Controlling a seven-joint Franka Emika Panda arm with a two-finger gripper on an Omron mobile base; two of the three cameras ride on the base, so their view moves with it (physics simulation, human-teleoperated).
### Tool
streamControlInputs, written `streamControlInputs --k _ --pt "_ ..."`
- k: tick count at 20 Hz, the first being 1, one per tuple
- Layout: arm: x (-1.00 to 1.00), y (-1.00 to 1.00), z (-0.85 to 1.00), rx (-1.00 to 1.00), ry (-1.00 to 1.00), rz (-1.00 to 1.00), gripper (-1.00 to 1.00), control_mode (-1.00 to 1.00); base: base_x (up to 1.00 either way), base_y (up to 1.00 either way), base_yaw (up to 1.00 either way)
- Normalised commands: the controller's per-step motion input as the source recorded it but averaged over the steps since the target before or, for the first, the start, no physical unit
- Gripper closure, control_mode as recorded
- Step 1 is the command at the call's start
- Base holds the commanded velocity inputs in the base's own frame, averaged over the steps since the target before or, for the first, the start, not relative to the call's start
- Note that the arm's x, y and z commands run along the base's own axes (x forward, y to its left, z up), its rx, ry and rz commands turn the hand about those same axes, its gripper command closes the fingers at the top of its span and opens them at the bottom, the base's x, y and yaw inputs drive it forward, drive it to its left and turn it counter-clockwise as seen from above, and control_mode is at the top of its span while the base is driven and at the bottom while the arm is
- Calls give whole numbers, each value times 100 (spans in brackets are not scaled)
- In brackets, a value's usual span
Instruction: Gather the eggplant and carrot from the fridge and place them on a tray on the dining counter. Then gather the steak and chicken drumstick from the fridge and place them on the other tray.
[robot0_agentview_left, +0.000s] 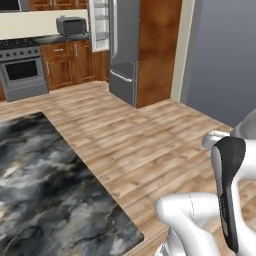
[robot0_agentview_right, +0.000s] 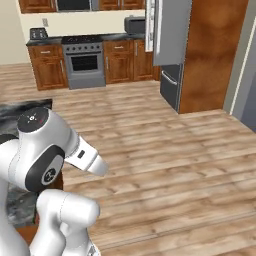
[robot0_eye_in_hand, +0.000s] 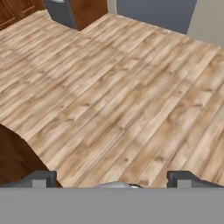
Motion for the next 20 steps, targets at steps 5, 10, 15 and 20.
streamControlInputs --k 5,10,15,20 --pt "0 0 0 0 0 0 -100 100 39 -88 4" --pt "0 0 0 0 0 0 -100 100 94 -58 12" --pt "0 0 0 0 0 0 -100 100 100 -38 14" --pt "0 0 0 0 0 0 -100 100 100 -1 21"
